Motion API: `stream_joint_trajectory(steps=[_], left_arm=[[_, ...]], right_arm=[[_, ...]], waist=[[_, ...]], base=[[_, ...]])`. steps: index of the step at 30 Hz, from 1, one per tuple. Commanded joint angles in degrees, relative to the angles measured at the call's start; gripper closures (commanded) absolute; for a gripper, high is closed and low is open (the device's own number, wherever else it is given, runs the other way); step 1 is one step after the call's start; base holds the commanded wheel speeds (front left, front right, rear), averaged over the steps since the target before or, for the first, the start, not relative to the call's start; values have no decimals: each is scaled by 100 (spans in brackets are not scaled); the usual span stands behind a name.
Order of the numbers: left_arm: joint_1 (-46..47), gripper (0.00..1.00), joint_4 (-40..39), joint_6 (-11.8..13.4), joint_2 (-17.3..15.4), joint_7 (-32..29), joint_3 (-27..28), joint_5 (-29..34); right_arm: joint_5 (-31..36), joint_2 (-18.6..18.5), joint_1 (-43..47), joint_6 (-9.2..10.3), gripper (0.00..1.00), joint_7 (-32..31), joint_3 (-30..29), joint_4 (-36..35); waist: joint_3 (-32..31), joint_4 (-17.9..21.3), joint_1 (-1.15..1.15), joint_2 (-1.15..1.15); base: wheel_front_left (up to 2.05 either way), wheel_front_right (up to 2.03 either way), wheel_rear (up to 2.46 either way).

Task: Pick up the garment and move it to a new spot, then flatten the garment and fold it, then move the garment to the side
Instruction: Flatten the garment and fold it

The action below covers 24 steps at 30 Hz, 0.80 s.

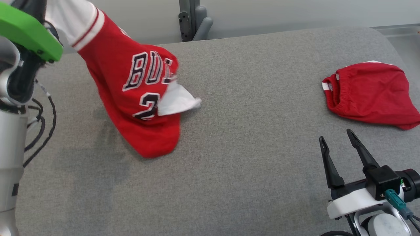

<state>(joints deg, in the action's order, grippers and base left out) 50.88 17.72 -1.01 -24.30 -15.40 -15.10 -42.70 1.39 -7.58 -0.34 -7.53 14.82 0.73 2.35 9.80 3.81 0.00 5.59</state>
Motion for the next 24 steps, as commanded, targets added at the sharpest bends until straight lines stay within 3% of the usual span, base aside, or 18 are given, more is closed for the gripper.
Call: stream_joint_trajectory(steps=[1, 7, 13, 18, 24], left_arm=[[230, 100, -26, -2, -8, -3, -30, 66], [686, 100, -313, -48, 411, -35, -415, 233], [206, 100, -382, -65, 1060, 1, -1114, 354], [-413, 100, 1, -111, 1859, 209, -1843, 338], [-622, 100, 577, -140, 2128, 506, -2844, 321]], right_arm=[[-20, -12, -32, 9, 0, 39, 0, 14], [-49, 33, -47, 9, 0, 39, 21, 13], [-74, 105, -152, 9, 0, 39, 78, 15], [-90, 212, -342, 9, 0, 39, 130, 43], [-90, 337, -647, 9, 0, 39, 224, 48]], waist=[[-11, -6, 0, 0], [38, -47, 0, 0], [196, 33, 0, 0], [495, 293, 0, 0], [926, 797, 0, 0]], base=[[0, 0, 0], [0, 0, 0], [0, 0, 0], [0, 0, 0], [0, 0, 0]])
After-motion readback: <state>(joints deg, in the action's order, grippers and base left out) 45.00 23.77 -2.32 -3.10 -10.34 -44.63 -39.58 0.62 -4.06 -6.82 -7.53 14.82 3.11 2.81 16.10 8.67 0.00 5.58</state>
